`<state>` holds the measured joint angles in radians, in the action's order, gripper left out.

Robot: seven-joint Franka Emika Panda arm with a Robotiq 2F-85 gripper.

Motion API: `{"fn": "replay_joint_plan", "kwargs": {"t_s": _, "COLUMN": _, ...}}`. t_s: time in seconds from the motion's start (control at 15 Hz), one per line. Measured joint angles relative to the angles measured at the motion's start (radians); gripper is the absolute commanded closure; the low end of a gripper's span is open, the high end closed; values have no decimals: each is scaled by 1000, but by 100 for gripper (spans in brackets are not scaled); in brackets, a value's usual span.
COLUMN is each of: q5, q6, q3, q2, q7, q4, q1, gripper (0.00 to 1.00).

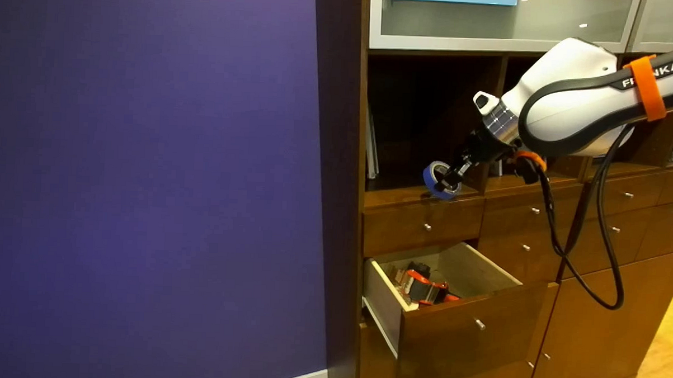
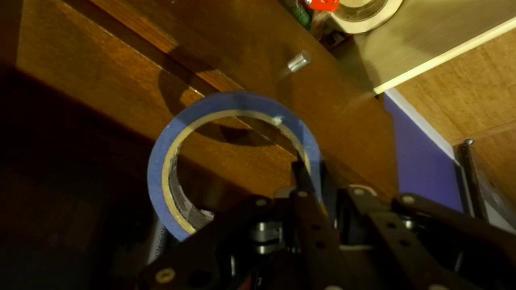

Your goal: Remove the blue masking tape from the open drawer

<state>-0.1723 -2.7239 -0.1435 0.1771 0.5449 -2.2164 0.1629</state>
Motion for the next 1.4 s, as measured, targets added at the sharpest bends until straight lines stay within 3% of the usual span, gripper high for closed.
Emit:
{"fn": "replay_joint_plan", "kwargs": {"t_s": 0.67, "q5": 246, "q6": -190, "q3": 0, "q2": -93, "q7": -211, "q4": -5, "q1": -15, "gripper": 97}}
{"fn": "replay_joint_plan", "kwargs": {"t_s": 1.13, "q5": 398, "q6": -219, "q3": -1, "q2": -110, "q7": -341, "q4": 1, "q1": -32, "gripper": 97}}
{"fn": "replay_joint_plan", "kwargs": {"t_s": 1.4, "q5": 566, "q6": -219, "q3": -1, "q2": -124, "q7": -432, "q4": 27, "q1": -56, "gripper": 97}}
